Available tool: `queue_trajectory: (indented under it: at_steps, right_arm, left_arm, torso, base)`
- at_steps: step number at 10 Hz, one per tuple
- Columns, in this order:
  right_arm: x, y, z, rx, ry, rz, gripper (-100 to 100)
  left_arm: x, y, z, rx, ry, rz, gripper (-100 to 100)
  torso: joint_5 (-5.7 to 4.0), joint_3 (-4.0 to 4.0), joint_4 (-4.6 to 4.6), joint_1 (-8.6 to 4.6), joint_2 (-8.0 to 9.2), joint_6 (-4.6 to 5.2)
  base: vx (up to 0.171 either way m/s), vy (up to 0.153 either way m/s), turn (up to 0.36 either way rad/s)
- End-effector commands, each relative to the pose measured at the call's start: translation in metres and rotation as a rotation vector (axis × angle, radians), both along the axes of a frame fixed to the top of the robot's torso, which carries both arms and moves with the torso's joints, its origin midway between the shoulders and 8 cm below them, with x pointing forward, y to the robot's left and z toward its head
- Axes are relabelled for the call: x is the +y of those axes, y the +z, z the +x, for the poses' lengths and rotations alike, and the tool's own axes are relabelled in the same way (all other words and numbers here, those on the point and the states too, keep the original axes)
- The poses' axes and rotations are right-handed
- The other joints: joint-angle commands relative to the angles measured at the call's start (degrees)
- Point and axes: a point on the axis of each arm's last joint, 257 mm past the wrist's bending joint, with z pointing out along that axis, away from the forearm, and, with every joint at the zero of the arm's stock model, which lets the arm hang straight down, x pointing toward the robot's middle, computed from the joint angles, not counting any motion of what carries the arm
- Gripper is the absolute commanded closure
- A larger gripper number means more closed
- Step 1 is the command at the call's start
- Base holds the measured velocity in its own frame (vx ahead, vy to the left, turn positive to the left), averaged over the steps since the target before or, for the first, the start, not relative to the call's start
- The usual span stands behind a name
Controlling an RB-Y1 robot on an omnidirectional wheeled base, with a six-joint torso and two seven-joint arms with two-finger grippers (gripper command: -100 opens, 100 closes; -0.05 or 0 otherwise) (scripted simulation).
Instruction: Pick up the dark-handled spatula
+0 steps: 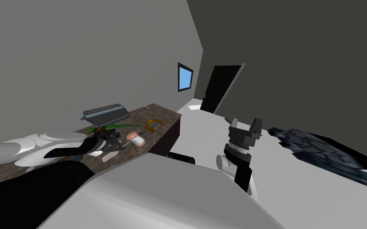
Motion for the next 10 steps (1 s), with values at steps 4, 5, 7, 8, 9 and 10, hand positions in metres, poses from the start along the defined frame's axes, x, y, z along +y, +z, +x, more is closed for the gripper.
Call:
queue_trajectory:
  at_steps: [4,5,7,8,9,10]
  right_arm:
    - [0.0,0.0,0.0,0.0,0.0,0.0,0]
    - [0.0,0.0,0.0,0.0,0.0,0.0,0]
    - [0.0,0.0,0.0,0.0,0.0,0.0,0]
    - [0.0,0.0,0.0,0.0,0.0,0.0,0]
    - [0.0,0.0,0.0,0.0,0.0,0.0,0]
    - [0.0,0.0,0.0,0.0,0.0,0.0,0]
  left_arm:
    - [0.002,-0.012,-0.018,0.003,0.028,0.0,-100]
    - [0.002,-0.017,-0.024,0.003,0.039,0.0,-100]
    - [0.002,-0.018,-0.026,0.003,0.043,-0.001,-100]
    - [0.002,-0.018,-0.027,0.003,0.043,0.0,100]
    - [0.002,-0.018,-0.027,0.003,0.043,0.0,100]
    - [0.002,-0.018,-0.027,0.003,0.043,-0.001,100]
  torso:
    - [0.01,0.07,0.03,0.01,0.11,0.0]
    - [0.02,0.06,0.02,0.04,0.09,-0.01]
    - [0.02,0.06,0.02,0.06,0.1,-0.01]
    - [0.01,0.07,0.03,0.03,0.12,-0.03]
    - [0.0,0.08,0.04,0.01,0.14,-0.03]
    - [0.02,0.09,0.04,0.03,0.15,-0.02]
  base:
    - [0.014,0.003,-0.07]
    - [0.021,0.01,-0.118]
    - [0.013,0.011,-0.061]
    - [0.0,0.0,0.0]
    - [0.0,0.0,0.0]
    - [0.0,0.0,0.0]
